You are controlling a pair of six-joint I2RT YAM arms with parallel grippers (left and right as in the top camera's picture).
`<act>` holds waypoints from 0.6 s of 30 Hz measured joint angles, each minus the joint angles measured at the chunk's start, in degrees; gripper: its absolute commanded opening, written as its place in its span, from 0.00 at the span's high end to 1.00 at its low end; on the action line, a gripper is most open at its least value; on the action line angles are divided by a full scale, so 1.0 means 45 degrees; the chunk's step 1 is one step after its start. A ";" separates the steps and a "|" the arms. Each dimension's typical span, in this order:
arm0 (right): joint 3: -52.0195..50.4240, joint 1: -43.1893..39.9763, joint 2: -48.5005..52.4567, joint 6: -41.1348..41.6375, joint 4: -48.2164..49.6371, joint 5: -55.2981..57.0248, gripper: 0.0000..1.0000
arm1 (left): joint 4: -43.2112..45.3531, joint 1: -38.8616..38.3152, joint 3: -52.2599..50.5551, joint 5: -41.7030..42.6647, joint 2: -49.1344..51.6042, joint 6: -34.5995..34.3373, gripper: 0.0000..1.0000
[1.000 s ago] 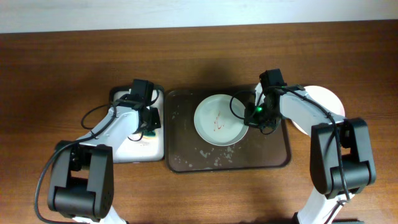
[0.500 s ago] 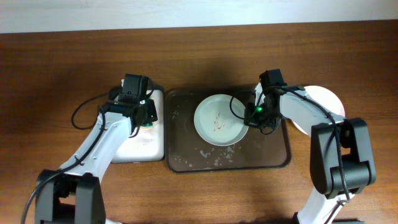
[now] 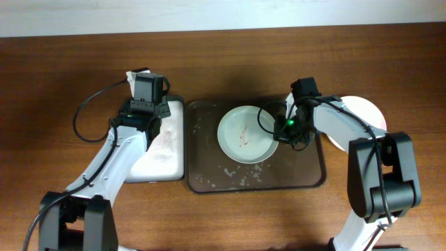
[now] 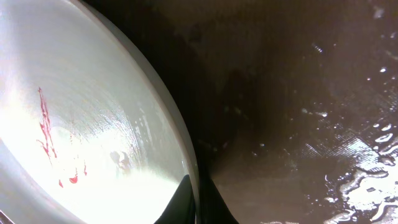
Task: Clean dirty plates on tray and stack at the side
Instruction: 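Dip the sponge in the soapy water with the left gripper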
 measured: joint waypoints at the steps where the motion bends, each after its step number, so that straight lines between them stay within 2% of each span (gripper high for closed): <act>1: 0.0000 0.0000 0.0000 0.0005 0.0000 0.0000 0.96 | 0.0068 0.0000 0.0000 -0.0063 0.0000 0.0073 1.00; 13: 0.0000 0.0000 0.0000 0.0000 0.0000 0.0000 0.96 | 0.0515 0.0000 0.0000 -0.0253 0.0000 0.0656 1.00; 16: 0.0000 0.0000 0.0000 0.0005 0.0005 -0.0005 0.96 | -0.1972 0.0005 0.0131 0.0452 0.0000 0.0665 1.00; 18: 0.0000 0.0000 0.0000 0.0000 -0.0010 0.0000 0.96 | -0.3031 0.0005 0.0117 0.1243 0.0000 0.0656 0.93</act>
